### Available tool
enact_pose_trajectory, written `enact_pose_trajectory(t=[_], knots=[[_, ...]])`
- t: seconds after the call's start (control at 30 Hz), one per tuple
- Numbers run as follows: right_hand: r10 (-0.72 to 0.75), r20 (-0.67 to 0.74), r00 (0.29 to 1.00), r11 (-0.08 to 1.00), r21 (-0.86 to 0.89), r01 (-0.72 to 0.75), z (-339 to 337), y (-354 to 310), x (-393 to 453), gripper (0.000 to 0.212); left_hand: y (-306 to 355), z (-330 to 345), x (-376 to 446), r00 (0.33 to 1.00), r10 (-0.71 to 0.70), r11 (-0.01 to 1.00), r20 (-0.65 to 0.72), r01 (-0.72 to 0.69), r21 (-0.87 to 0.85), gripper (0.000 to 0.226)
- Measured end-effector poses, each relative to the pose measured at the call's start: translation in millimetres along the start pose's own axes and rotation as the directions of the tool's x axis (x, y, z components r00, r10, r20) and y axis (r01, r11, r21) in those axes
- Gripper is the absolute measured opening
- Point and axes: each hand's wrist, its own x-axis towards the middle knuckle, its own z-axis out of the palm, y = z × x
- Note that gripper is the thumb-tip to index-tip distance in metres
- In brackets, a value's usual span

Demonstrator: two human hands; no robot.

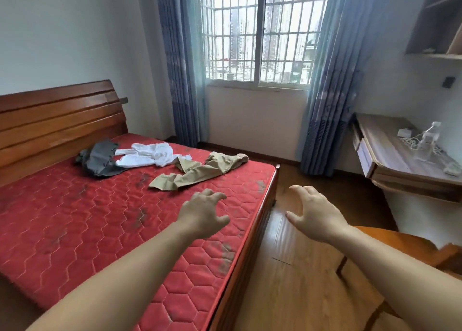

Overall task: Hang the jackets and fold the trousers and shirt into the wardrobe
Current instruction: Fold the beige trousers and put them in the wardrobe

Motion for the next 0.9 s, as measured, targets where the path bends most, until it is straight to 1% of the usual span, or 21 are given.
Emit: enact_pose_trajectory(t=[0.13, 0.2, 0.3, 0.47, 0.6, 0.73, 0.9], knots=[[0.005, 0.057, 0.998, 1.000, 0.029, -0.006, 6, 52, 88, 0.071, 26, 21, 90, 0.997, -0.077, 0.997, 0.033, 0.077, -0.013, 0.061], [0.011, 0.061, 0.998, 0.999, 0.044, -0.014, 3, 77, 127, 0.071, 42, 23, 132, 0.994, -0.093, 0.996, 0.054, 0.093, 0.000, 0.060], [0.002, 0.046, 0.999, 0.998, 0.056, -0.005, -3, 115, 191, 0.070, 69, 24, 199, 0.994, -0.100, 0.995, 0.034, 0.100, -0.001, 0.060], [-0.069, 0.078, 0.995, 0.994, 0.088, 0.062, 8, 184, 307, 0.069, 110, 48, 305, 0.991, -0.133, 0.991, 0.014, 0.133, 0.019, 0.059], [-0.124, 0.131, 0.984, 0.984, 0.142, 0.105, 18, 227, 396, 0.064, 134, 64, 377, 0.973, -0.229, 0.973, 0.003, 0.228, 0.041, 0.060], [-0.163, 0.193, 0.967, 0.980, 0.144, 0.137, 20, 248, 477, 0.064, 147, 65, 444, 0.948, -0.317, 0.948, 0.012, 0.316, 0.045, 0.060], [-0.243, 0.234, 0.942, 0.966, 0.148, 0.212, 34, 250, 571, 0.064, 136, 67, 522, 0.921, -0.391, 0.920, -0.006, 0.391, 0.032, 0.060]])
